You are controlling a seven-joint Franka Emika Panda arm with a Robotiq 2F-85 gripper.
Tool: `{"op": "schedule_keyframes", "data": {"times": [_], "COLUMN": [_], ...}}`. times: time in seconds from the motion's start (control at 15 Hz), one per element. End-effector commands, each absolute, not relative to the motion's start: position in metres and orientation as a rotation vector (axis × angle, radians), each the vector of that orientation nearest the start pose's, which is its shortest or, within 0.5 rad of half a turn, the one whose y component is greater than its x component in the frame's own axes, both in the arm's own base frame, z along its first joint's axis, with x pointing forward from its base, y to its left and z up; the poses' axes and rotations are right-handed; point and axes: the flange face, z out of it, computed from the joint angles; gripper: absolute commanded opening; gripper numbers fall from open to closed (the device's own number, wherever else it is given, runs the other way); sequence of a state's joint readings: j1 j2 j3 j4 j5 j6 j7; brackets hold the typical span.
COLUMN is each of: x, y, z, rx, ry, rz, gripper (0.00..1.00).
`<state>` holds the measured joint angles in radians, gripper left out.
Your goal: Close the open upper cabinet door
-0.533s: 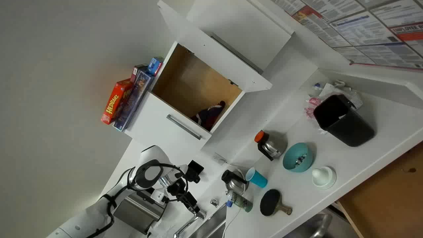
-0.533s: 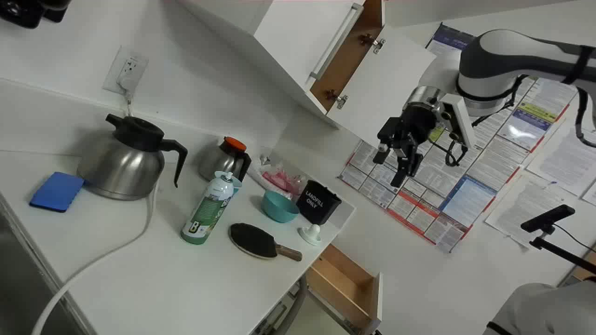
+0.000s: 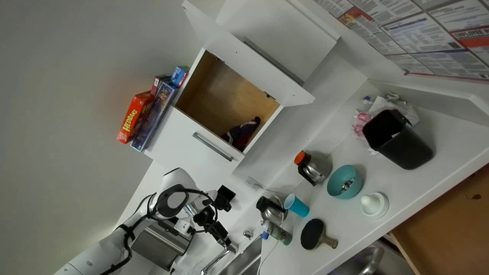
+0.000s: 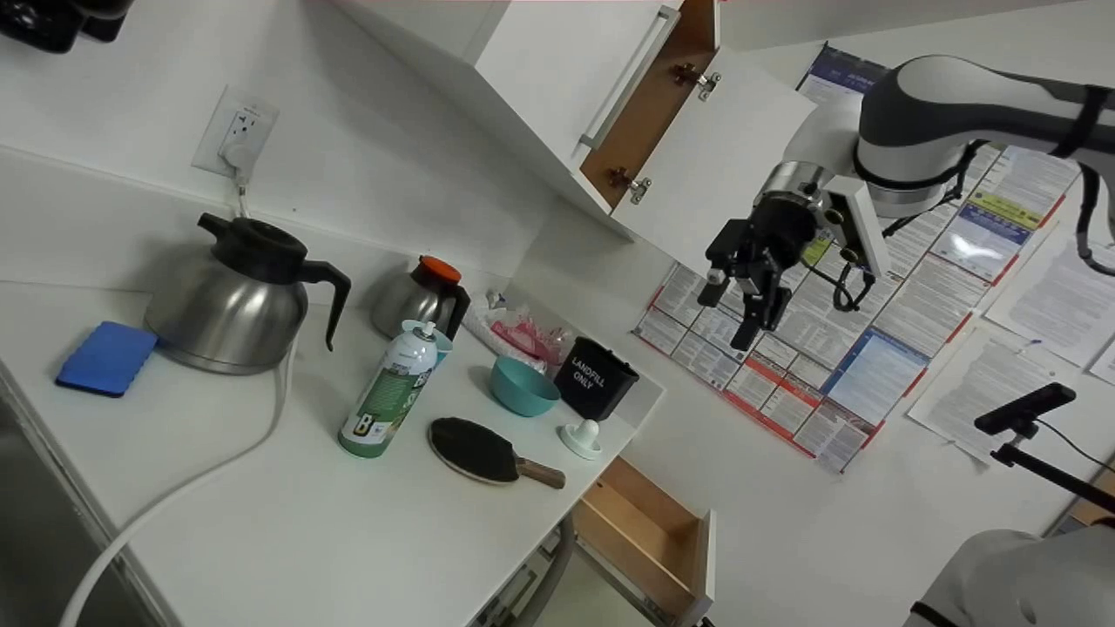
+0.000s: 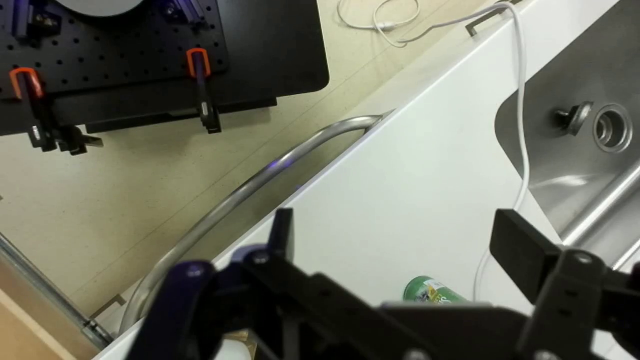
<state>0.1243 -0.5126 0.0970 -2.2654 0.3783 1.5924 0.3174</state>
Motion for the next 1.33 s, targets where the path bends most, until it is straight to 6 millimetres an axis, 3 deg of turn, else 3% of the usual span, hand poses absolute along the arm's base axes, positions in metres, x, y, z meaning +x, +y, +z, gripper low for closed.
{"op": "schedule_keyframes", "data": {"times": [0.0,0.53,0.73,1.0,1.27], "x": [0.369,0.388,0.393,0.395,0.394], "y": [0.108,-0.009,-0.057,-0.126,-0.193], "z": [0.571,0.667,0.695,0.714,0.705], "rx": [-2.810,-2.686,-2.650,-2.597,-2.575], "ry": [0.260,0.585,0.725,0.953,1.177], "rz": [0.233,-0.192,-0.394,-0.654,-0.845], "gripper": [1.00,1.00,1.00,1.00,1.00]}}
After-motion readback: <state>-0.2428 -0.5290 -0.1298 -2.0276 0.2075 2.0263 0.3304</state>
